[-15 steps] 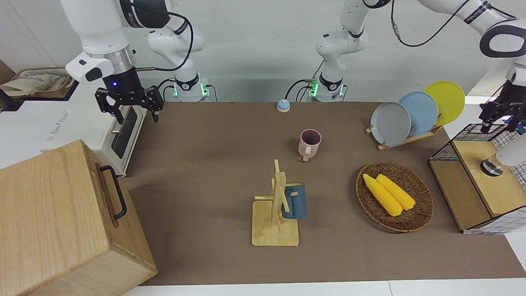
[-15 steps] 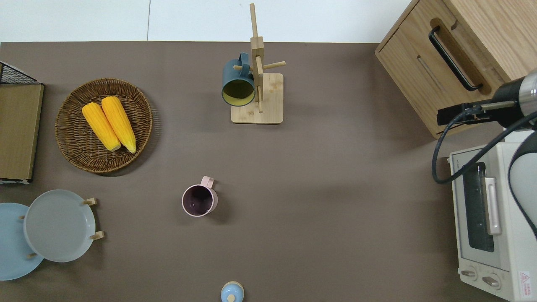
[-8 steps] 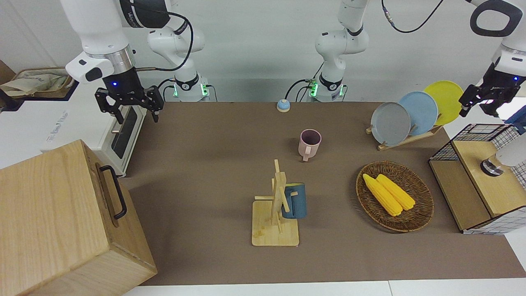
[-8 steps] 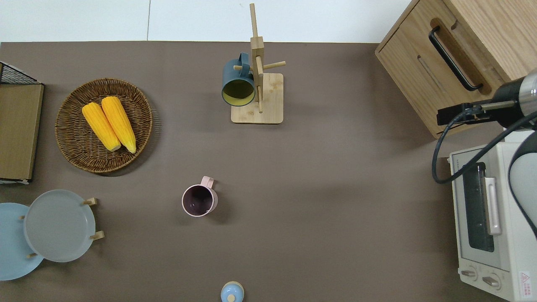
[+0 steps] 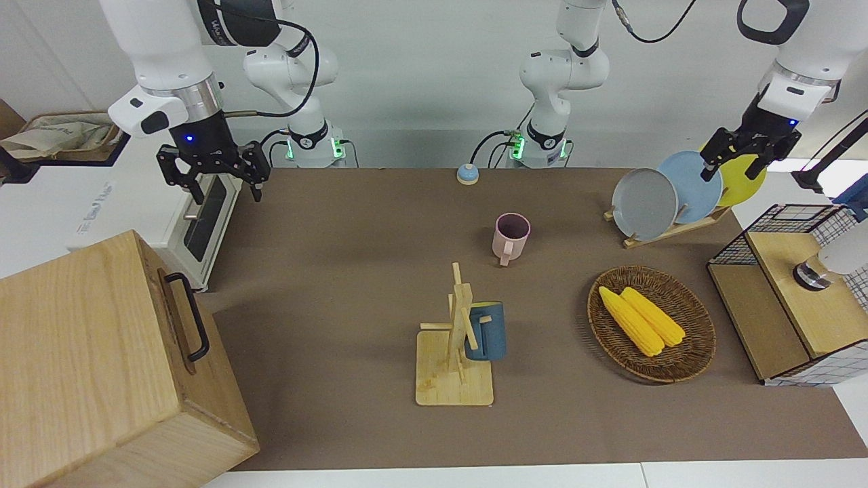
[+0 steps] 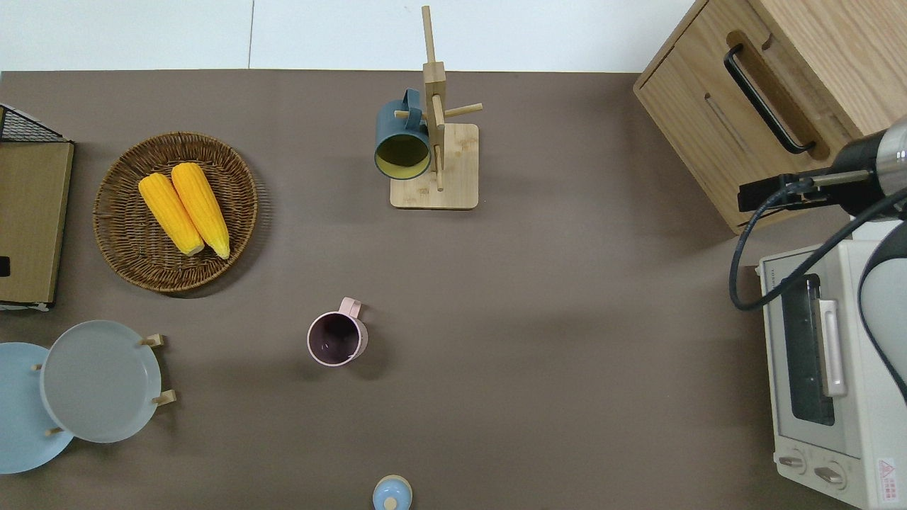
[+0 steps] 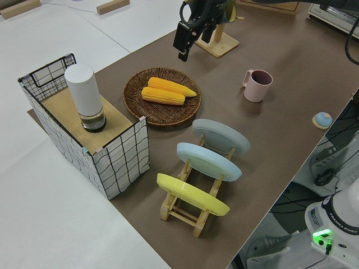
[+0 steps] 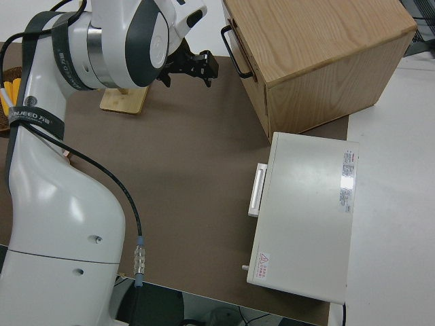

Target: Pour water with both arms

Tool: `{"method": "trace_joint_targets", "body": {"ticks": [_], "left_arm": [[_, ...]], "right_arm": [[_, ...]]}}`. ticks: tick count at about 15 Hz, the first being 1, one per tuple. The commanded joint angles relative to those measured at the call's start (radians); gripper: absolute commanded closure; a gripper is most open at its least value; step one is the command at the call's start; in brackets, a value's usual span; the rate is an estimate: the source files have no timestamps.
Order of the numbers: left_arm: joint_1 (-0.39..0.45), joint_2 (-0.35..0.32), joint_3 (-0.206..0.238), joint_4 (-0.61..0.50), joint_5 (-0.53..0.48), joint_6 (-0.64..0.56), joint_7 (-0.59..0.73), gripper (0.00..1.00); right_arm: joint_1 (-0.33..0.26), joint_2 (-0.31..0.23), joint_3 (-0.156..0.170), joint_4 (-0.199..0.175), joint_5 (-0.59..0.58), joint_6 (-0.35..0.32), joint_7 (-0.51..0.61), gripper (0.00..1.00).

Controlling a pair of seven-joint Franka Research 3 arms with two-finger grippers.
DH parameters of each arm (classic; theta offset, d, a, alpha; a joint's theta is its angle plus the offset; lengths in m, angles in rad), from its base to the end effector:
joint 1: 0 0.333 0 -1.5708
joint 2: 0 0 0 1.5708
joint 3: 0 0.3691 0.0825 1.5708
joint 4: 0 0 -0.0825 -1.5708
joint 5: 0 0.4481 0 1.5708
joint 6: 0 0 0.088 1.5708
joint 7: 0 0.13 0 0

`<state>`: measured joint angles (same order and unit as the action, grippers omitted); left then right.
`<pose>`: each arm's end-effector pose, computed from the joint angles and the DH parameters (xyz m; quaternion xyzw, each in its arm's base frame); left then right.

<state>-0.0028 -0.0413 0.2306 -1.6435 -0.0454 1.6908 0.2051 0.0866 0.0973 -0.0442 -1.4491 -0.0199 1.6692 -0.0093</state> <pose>0.6018 0.1370 0.6514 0.9986 0.0132 0.0486 0.0173 0.6666 0.0275 0.6676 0.9977 0.0264 0.0616 0.0111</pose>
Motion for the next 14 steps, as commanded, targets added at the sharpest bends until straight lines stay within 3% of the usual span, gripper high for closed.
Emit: {"method": "trace_joint_targets", "body": {"ticks": [1, 3, 6, 8, 14], "left_arm": [[0.001, -0.022, -0.062, -0.001, 0.032, -0.063, -0.053, 0.00], [-0.009, -0.022, -0.080, 0.022, 0.032, -0.104, -0.058, 0.00], [-0.011, -0.022, -0.152, 0.034, 0.048, -0.135, -0.084, 0.00], [-0.014, -0.022, -0.175, 0.036, 0.061, -0.146, -0.102, 0.00], [-0.023, -0.022, -0.195, 0.044, 0.058, -0.172, -0.102, 0.00]], "right_arm": [[-0.002, -0.004, -0.002, 0.004, 0.021, -0.011, -0.015, 0.009], [-0.002, -0.004, -0.002, 0.003, 0.021, -0.011, -0.015, 0.011], [-0.002, -0.004, -0.002, 0.004, 0.021, -0.011, -0.015, 0.009], [-0.002, -0.004, -0.002, 0.004, 0.021, -0.011, -0.015, 0.009], [-0.002, -0.004, -0.002, 0.004, 0.021, -0.011, -0.015, 0.009]]}}
